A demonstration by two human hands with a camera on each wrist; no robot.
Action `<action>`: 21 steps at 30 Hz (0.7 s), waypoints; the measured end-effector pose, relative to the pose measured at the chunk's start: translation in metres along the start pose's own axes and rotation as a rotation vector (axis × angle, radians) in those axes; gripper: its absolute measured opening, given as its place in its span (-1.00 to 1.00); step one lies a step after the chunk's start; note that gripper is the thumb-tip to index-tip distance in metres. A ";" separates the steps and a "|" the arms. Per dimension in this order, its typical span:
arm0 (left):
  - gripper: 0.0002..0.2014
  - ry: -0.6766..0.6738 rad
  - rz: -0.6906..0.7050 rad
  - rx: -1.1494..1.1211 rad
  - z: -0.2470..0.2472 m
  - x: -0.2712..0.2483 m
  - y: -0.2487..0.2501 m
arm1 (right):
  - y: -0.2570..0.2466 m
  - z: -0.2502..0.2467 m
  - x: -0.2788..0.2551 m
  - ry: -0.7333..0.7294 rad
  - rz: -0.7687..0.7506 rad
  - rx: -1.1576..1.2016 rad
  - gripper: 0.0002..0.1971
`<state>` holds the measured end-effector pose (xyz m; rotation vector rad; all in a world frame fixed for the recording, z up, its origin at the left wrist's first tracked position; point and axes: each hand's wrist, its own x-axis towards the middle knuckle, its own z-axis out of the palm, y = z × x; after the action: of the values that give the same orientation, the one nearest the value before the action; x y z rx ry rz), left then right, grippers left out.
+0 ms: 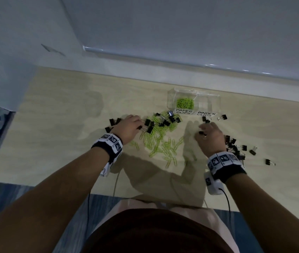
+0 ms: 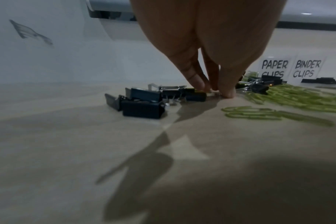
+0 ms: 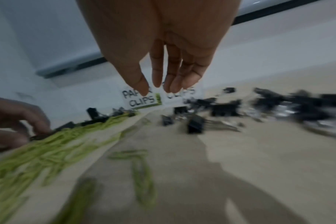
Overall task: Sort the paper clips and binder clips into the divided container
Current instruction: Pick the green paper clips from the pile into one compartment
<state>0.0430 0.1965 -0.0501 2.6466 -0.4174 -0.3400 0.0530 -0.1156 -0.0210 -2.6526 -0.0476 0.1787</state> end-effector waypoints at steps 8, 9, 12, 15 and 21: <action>-0.77 0.194 -0.082 0.031 -0.001 -0.031 -0.020 | -0.099 0.041 0.055 -0.157 -0.392 -0.035 -0.70; -0.74 0.218 -0.129 0.068 -0.003 -0.036 -0.023 | -0.106 0.047 0.063 -0.223 -0.361 -0.098 -0.65; -0.72 0.234 -0.272 0.209 -0.008 -0.041 -0.025 | -0.115 0.062 0.077 -0.381 -0.308 -0.304 -0.60; -0.64 0.214 -0.233 0.160 -0.011 -0.024 -0.012 | -0.112 0.061 0.077 -0.338 -0.325 -0.217 -0.68; -0.57 0.021 0.010 0.035 0.000 0.030 0.026 | -0.064 0.024 0.039 0.006 -0.245 0.151 -0.87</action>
<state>0.0649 0.1642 -0.0438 2.6790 -0.4336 -0.3042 0.0878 -0.0449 -0.0168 -2.4702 -0.3414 0.0889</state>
